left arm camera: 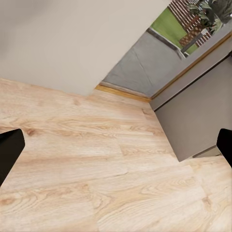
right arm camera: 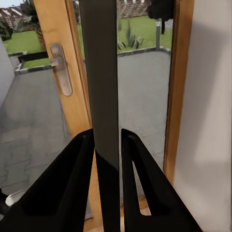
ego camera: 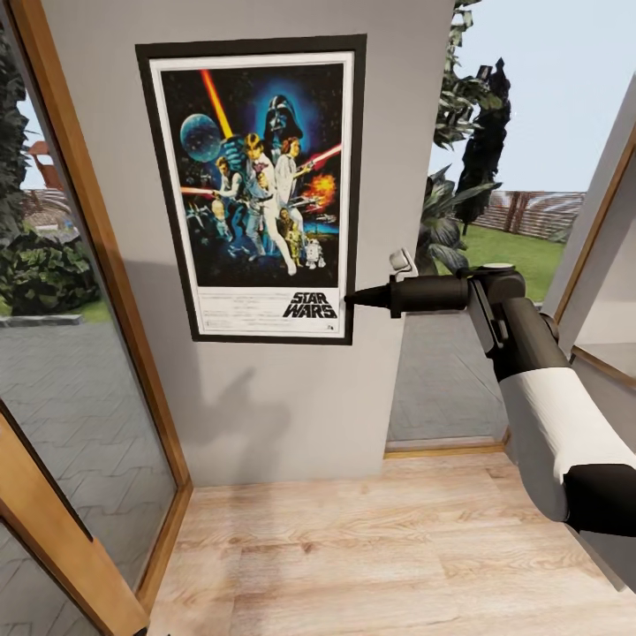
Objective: Pick up the poster from the kitchen countertop and hang it on one of the wall nails in the kitchen.
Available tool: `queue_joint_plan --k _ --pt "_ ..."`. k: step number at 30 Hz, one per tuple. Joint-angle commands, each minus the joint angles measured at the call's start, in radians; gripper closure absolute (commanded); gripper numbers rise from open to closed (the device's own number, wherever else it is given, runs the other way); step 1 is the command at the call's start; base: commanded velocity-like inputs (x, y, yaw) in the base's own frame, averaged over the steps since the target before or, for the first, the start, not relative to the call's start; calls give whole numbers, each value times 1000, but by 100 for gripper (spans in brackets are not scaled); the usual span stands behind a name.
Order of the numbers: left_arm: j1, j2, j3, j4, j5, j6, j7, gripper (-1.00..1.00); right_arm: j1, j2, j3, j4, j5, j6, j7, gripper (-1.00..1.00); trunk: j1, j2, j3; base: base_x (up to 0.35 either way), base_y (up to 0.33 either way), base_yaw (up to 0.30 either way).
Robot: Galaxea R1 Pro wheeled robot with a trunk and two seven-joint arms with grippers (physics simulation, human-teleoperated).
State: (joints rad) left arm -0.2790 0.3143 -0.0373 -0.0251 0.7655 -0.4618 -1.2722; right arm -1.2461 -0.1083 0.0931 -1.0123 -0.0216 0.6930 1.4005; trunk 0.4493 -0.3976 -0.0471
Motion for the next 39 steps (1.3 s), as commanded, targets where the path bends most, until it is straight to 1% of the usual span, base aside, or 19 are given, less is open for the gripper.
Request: queue_joint_plan --k 1,39 --pt "-1 0 -4 1 5 -5 -2 -100 -1 -1 2 0 -3 10 3 100 1 -2 -2 0 0 0" --pt "-1 2 -4 1 5 -5 -2 -100 -1 -1 -1 1 -1 0 -1 100 1 -2 -2 0 0 0"
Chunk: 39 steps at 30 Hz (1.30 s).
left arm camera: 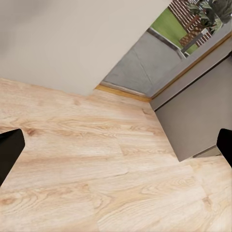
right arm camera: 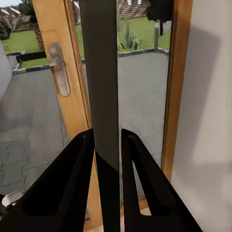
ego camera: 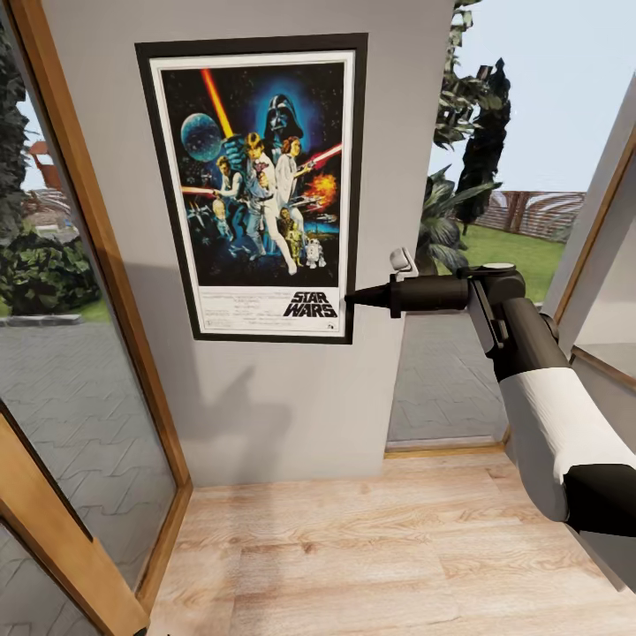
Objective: Pick up the poster from the kitchen countertop and hang it on one of the wall nails in the kitchen.
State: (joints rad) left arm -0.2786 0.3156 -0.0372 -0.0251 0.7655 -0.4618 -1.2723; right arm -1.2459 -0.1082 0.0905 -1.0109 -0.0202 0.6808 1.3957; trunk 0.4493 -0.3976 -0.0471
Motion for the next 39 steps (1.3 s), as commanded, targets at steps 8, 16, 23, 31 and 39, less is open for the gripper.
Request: queue_joint_plan --k 8,16,23,31,39 --pt "-1 0 -4 1 5 -5 -2 -100 -1 -1 1 0 -3 13 3 100 1 -2 -2 73 0 0" --pt "-1 0 -4 1 5 -5 -2 -100 -1 -1 1 0 -3 14 3 100 1 -2 -2 86 0 0" --pt "-1 1 -4 1 5 -4 -2 -100 -1 -1 0 0 -3 15 3 100 1 -2 -2 151 0 0" --pt "-1 2 -4 1 5 -4 -2 -100 -1 -1 0 -1 -3 16 3 100 1 -2 -2 129 0 0" --pt "-1 2 -4 1 5 -4 -2 -100 -1 -1 -1 -1 -3 16 3 100 1 -2 -2 120 0 0"
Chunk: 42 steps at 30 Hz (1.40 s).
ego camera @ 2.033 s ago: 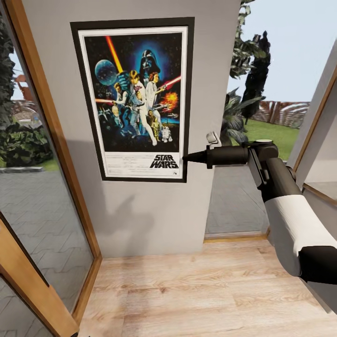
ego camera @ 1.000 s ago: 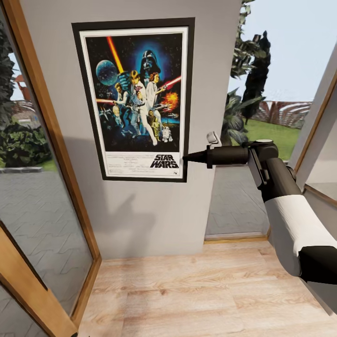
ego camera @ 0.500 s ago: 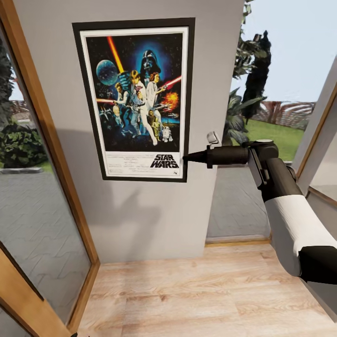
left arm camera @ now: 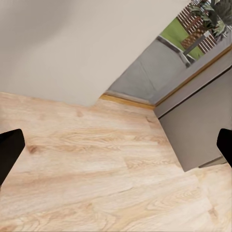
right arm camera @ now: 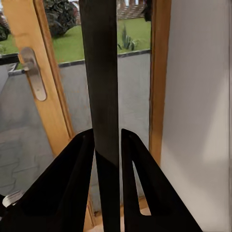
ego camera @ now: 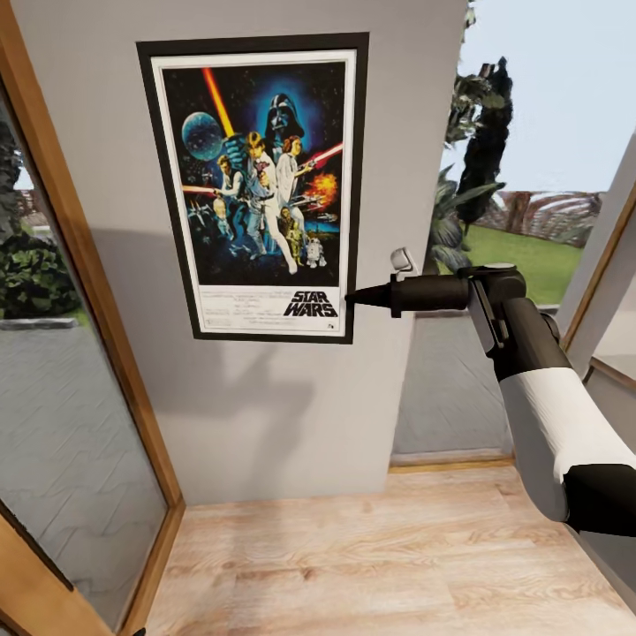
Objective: Pick up the poster from the kitchen countertop and hang it on one of the wall nails in the kitchen.
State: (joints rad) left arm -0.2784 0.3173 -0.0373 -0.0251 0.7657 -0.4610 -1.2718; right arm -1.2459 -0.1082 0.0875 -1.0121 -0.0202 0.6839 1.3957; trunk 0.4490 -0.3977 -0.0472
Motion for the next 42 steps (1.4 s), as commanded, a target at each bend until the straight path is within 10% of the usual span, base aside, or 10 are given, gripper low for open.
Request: queue_joint_plan --k 1,42 --pt "-1 0 -4 1 5 -5 -3 -100 -1 -1 2 0 -3 13 3 100 1 -2 -2 185 0 0" --pt "-1 5 -4 1 4 -5 -2 -100 -1 -1 -1 0 -4 13 2 100 1 -2 -2 136 17 0"
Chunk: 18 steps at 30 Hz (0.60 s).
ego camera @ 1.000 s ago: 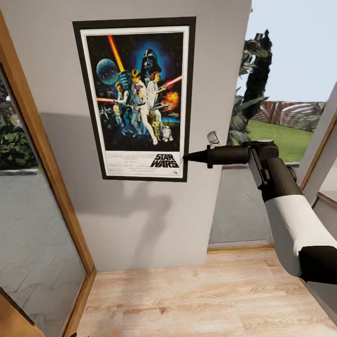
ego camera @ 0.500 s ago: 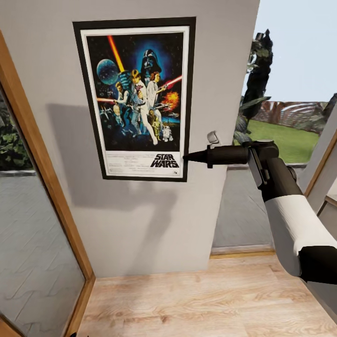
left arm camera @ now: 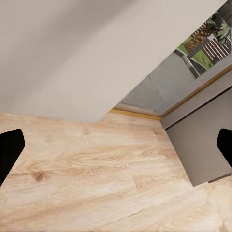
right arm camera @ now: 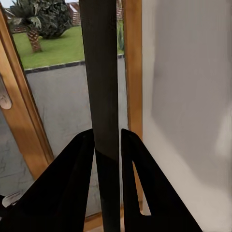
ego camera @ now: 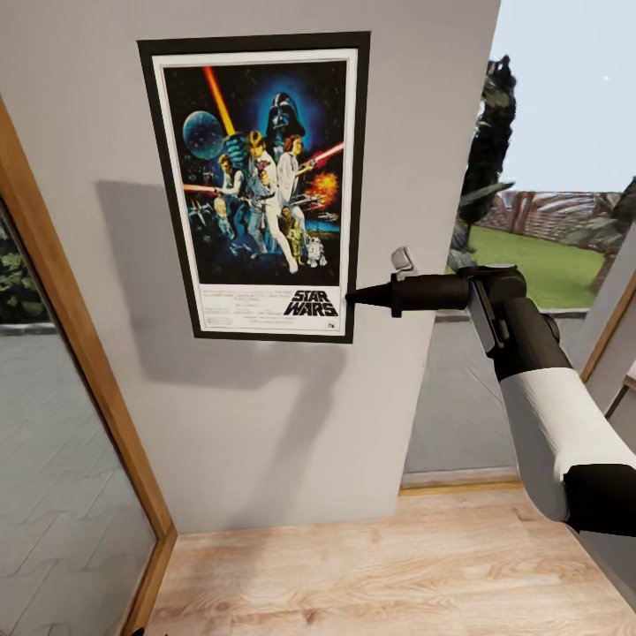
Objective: Pick up the poster from the kitchen countertop and hang it on one of the wall nails in the kitchen.
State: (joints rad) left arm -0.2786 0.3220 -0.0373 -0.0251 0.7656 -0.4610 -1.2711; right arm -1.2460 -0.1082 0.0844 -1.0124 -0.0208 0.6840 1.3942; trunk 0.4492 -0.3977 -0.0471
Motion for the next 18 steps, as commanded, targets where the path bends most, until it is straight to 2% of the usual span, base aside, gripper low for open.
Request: queue_joint_plan --k 1,6,13,18 --pt "-1 0 -4 1 5 -5 -2 -100 -1 -1 2 0 -3 12 3 100 1 -2 -2 23 0 0" --pt "-1 0 -4 1 5 -5 -2 -100 -1 -1 1 0 -3 12 3 100 1 -2 -2 26 0 0" --pt "-1 0 -4 1 5 -5 -2 -100 -1 -1 1 0 -4 12 3 100 1 -2 -2 159 0 0" --pt "-2 0 -4 1 4 -5 -2 -100 -1 -1 1 0 -3 12 3 100 1 -2 -2 46 0 0"
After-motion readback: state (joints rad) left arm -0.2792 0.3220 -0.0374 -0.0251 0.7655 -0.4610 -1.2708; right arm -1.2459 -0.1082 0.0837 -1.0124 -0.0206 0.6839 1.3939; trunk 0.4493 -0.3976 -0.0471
